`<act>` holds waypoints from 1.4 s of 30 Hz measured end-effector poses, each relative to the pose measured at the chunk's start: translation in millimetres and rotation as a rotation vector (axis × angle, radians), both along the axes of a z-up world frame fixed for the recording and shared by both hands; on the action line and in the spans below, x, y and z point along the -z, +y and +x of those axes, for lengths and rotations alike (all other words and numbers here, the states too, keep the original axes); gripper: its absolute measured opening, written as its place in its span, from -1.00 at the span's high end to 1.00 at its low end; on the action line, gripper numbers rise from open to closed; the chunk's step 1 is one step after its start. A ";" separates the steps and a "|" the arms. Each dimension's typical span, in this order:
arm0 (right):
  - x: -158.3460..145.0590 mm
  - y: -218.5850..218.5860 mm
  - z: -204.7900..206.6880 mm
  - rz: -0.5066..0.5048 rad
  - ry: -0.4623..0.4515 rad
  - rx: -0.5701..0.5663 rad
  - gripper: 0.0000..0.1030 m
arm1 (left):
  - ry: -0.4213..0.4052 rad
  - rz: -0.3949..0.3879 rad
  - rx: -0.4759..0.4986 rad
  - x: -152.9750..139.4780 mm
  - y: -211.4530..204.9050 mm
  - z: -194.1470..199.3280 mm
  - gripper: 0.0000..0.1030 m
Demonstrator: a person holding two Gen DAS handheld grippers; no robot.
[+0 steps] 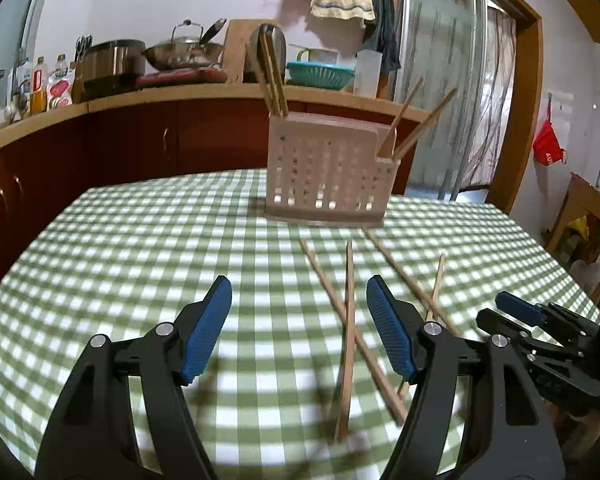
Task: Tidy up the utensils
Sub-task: 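Lower the left gripper onto a chopstick while the right gripper grasps another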
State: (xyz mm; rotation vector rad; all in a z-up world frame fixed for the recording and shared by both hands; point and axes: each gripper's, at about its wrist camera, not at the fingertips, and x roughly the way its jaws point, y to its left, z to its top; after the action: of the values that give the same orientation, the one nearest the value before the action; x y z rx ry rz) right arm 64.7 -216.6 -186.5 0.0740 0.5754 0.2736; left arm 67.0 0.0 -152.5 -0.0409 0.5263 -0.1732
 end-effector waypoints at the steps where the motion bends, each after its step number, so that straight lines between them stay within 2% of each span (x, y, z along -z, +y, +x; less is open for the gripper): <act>1: 3.2 3.1 -0.3 -0.005 0.009 -0.011 0.26 | 0.005 0.006 -0.003 4.3 -0.3 -3.7 -0.33; 7: 15.9 13.7 -0.7 -0.037 0.059 -0.037 0.42 | 0.051 -0.002 -0.013 25.9 0.9 -15.9 -0.31; 11: 21.9 13.5 3.0 -0.048 0.102 -0.042 0.76 | 0.077 -0.001 0.001 38.3 -4.2 -21.8 -0.23; 15: 21.8 11.7 -0.2 -0.044 0.096 -0.036 0.84 | 0.102 0.001 0.013 46.9 -9.3 -23.7 -0.14; 23: 17.3 8.4 -3.7 -0.041 0.071 -0.025 0.86 | 0.131 -0.006 0.030 54.1 -13.0 -24.3 0.17; 29: 16.7 7.4 -3.6 -0.039 0.068 -0.023 0.86 | 0.112 0.008 0.044 51.7 -20.3 -31.3 0.20; 33: 16.3 7.2 -3.8 -0.038 0.067 -0.022 0.86 | 0.133 0.010 0.057 55.9 -23.0 -29.4 0.51; 38: 14.7 5.7 -4.6 -0.034 0.063 -0.018 0.86 | 0.142 0.004 0.064 57.1 -23.4 -27.7 0.79; 42: 12.7 5.0 -5.9 -0.031 0.053 -0.015 0.87 | 0.129 0.011 0.077 55.1 -26.2 -28.6 0.86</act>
State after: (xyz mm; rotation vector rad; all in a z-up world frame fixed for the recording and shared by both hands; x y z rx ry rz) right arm 58.7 -211.6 -199.2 0.0470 0.6325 0.2774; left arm 38.4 -26.2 -207.6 -0.0214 0.6582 -0.2441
